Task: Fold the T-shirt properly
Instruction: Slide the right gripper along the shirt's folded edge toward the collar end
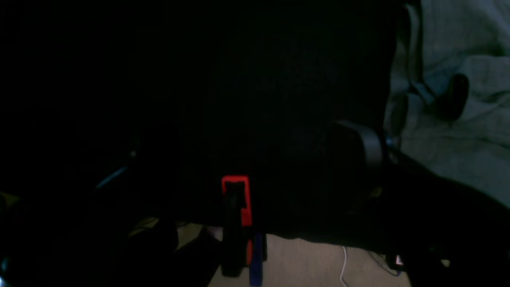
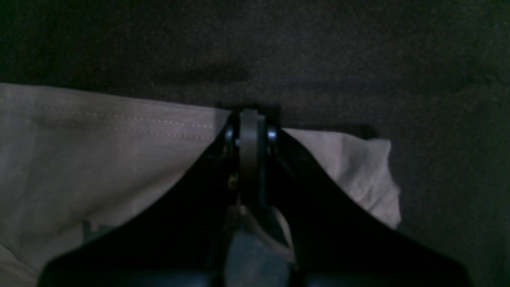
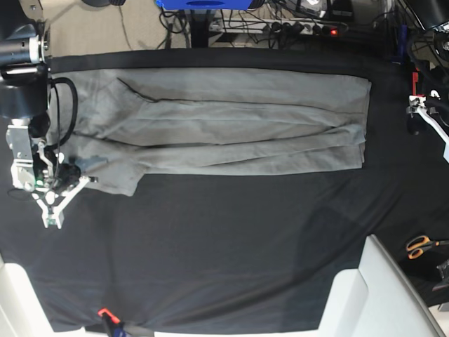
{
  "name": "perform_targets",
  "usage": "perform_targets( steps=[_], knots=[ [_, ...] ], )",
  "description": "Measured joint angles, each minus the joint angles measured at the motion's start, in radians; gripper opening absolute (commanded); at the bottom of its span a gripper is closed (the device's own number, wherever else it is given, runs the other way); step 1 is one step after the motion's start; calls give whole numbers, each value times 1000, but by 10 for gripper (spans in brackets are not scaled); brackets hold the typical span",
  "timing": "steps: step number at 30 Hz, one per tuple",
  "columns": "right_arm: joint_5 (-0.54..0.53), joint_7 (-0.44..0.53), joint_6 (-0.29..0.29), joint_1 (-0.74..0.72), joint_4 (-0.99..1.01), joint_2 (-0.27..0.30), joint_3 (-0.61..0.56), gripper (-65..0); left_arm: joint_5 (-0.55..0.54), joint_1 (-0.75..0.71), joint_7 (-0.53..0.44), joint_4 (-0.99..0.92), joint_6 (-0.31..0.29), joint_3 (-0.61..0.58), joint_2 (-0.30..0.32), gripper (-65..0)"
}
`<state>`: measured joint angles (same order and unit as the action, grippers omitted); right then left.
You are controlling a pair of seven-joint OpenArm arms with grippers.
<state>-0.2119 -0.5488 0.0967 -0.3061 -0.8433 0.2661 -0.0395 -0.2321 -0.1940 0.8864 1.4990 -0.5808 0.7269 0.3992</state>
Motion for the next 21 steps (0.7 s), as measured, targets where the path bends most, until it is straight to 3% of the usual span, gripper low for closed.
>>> perform_targets(
  steps=[3, 8, 11, 14, 19, 21],
  knots=[
    [3, 0, -2, 0, -3, 0, 0, -534, 0, 0, 0, 0, 0, 0, 0, -100],
    [13, -7, -10, 88, -208, 1, -2, -204, 0, -1, 0, 0, 0, -1, 0, -100],
    [6, -36, -2, 130, -359, -1, -4, -206, 0, 0, 0, 0, 0, -1, 0, -100],
    [8, -126, -7, 119, -447, -8, -3, -221, 1, 0, 1, 0, 0, -1, 0, -100],
    [3, -182, 113, 119, -470, -84, -15, -222, 0, 0, 0, 0, 0, -1, 0, -100],
    [3, -177, 125, 118, -448, -86, -80, -222, 0, 0, 0, 0, 0, -1, 0, -100]
  ],
)
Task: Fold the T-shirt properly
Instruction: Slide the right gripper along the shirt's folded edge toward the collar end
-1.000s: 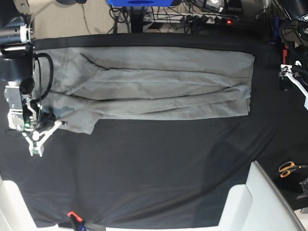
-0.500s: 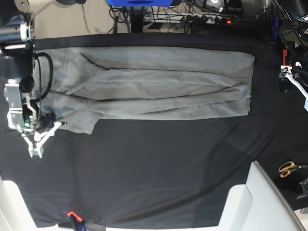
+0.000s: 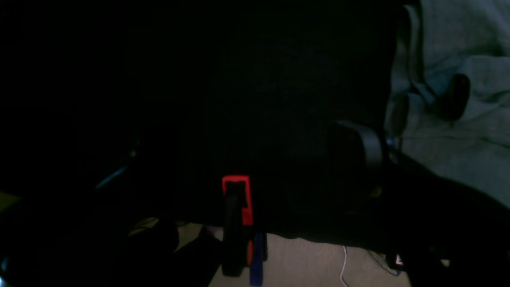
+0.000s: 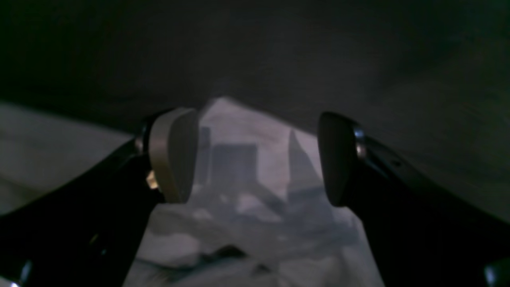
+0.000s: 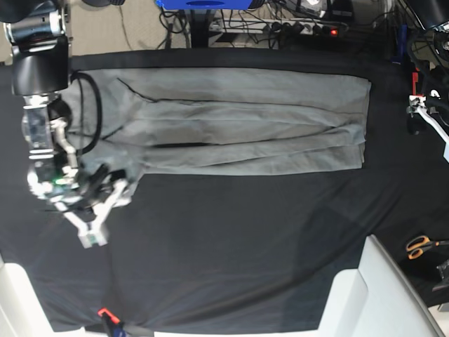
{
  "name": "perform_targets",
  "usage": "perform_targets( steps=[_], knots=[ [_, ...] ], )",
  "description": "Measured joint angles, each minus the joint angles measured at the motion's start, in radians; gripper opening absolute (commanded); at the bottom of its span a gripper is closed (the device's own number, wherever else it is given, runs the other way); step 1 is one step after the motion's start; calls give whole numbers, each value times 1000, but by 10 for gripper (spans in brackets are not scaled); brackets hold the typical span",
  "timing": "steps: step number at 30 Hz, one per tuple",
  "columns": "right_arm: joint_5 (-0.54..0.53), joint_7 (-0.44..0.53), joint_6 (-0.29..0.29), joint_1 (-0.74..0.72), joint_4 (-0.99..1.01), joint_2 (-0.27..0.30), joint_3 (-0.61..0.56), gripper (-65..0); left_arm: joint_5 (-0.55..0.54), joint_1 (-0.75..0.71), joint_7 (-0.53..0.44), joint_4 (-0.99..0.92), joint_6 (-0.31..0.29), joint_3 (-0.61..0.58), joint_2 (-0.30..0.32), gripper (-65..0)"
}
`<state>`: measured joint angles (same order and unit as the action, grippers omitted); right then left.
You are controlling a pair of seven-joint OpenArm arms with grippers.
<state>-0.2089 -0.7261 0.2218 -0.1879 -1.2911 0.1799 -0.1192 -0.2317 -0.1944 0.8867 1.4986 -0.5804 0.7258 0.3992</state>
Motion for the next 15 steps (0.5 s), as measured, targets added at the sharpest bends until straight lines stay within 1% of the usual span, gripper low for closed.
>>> perform_targets(
  steps=[3, 6, 9, 12, 15],
  knots=[
    [2, 5, 4, -30, 72, 8, -111, -222, -1, 1, 0, 0, 0, 0, -1, -100],
    [4, 13, 3, -64, 146, 7, -183, -224, 0, 0, 0, 0, 0, 0, 0, -100],
    [0, 54, 5, -88, 188, 13, -197, -224, 0, 0, 0, 0, 0, 0, -1, -100],
    [7, 68, 0, -94, 207, 30, -197, -224, 0, -1, 0, 0, 0, 0, 0, -100],
    [5, 72, 1, -97, 228, 27, -197, -224, 0, -3, 0, 0, 0, 0, 0, -100]
  ],
)
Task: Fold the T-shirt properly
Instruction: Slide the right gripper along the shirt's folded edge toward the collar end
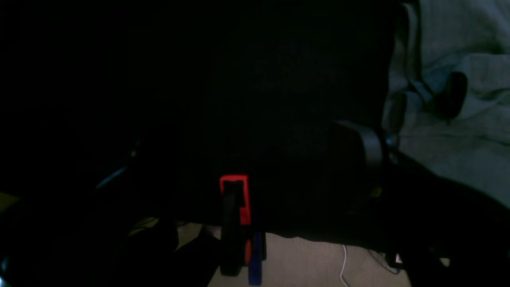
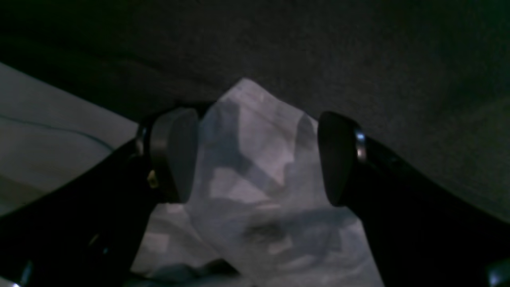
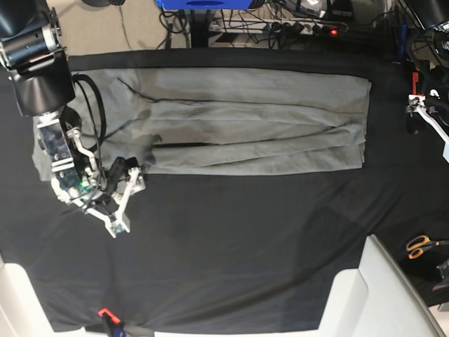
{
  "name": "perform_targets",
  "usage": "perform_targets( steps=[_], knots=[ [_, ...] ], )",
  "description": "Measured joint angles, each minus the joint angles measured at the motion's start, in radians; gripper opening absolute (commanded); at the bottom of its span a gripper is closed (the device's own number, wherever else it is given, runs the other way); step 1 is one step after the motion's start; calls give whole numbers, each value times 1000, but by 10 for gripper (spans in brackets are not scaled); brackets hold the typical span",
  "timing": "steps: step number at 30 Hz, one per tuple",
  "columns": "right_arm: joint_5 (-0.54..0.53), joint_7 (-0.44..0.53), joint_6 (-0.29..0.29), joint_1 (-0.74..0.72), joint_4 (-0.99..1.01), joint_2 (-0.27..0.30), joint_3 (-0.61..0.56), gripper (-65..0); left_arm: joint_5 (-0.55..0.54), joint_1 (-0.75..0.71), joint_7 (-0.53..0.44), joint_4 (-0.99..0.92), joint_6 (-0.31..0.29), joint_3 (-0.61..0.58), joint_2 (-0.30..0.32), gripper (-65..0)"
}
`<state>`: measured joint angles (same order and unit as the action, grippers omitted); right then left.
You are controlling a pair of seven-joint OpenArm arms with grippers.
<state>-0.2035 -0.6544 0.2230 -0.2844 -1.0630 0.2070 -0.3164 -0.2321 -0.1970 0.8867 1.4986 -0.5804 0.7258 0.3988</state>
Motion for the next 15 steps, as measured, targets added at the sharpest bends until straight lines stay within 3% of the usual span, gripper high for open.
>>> perform_targets(
  steps=[9, 12, 15],
  knots=[
    [0, 88, -1, -56, 175, -5, 0, -228, 0, 0, 0, 0, 0, 0, 0, -100],
    [-10, 114, 7, -59, 198, -6, 0, -315, 0, 0, 0, 0, -1, 0, 0, -100],
    [-10, 121, 14, -57, 200, -14, 0, -474, 0, 0, 0, 0, 0, 0, 0, -100]
  ],
)
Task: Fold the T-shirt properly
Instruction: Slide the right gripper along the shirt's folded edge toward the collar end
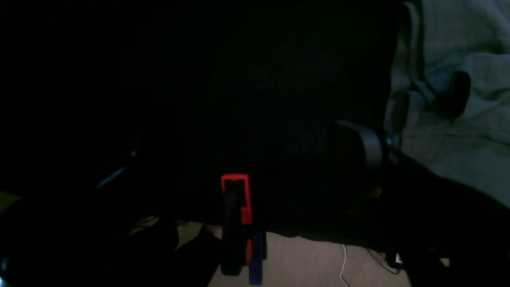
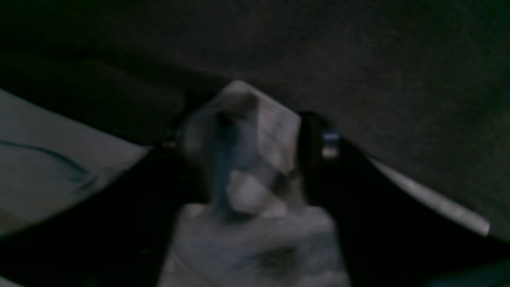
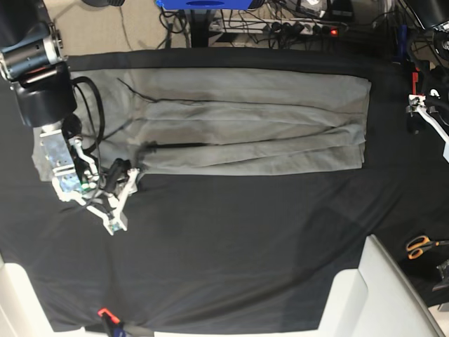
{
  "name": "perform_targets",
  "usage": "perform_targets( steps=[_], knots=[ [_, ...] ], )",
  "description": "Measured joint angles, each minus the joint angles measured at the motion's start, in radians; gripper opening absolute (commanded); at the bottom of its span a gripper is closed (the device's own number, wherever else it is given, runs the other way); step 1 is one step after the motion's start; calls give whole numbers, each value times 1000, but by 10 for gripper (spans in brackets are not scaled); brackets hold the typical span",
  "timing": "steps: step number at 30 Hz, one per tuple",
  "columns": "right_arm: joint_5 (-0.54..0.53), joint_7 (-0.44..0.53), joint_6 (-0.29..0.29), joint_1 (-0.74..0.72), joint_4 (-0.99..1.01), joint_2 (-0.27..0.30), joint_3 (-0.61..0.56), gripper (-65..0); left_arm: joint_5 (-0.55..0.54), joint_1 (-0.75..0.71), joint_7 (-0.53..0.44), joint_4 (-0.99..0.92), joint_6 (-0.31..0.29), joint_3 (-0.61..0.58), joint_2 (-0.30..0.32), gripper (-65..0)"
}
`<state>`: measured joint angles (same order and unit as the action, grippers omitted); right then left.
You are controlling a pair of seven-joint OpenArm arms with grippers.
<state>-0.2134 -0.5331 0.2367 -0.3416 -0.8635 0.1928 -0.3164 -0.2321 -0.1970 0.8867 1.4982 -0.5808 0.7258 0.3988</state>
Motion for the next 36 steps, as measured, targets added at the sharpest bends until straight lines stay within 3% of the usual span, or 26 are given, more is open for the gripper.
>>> perform_targets(
  steps=[3, 5, 11, 16, 18, 22, 28, 36],
  knots=[
    [5, 7, -2, 1, 0, 2, 0, -605, 0, 0, 0, 0, 0, 0, 0, -100],
    [5, 7, -3, 2, -1, 3, 0, -635, 0, 0, 0, 0, 0, 0, 0, -100],
    [10, -37, -11, 54, -147, 6, 2, -638, 0, 0, 0, 0, 0, -1, 0, -100],
    [13, -180, -12, 55, -243, 5, 5, -638, 0, 2, 0, 0, 0, -1, 0, -100],
    [12, -205, -22, 80, -289, 5, 6, -638, 0, 3, 0, 0, 0, -1, 0, -100],
    [5, -279, -95, 168, -412, 6, 6, -639, 0, 3, 0, 0, 0, -1, 0, -100],
    [9, -336, -99, 263, -572, 6, 11, -639, 0, 3, 0, 0, 0, -1, 0, -100],
    [11, -372, -98, 409, -698, -14, 152, -641, 1, 3, -3, 0, 0, -1, 5, -100]
  ],
)
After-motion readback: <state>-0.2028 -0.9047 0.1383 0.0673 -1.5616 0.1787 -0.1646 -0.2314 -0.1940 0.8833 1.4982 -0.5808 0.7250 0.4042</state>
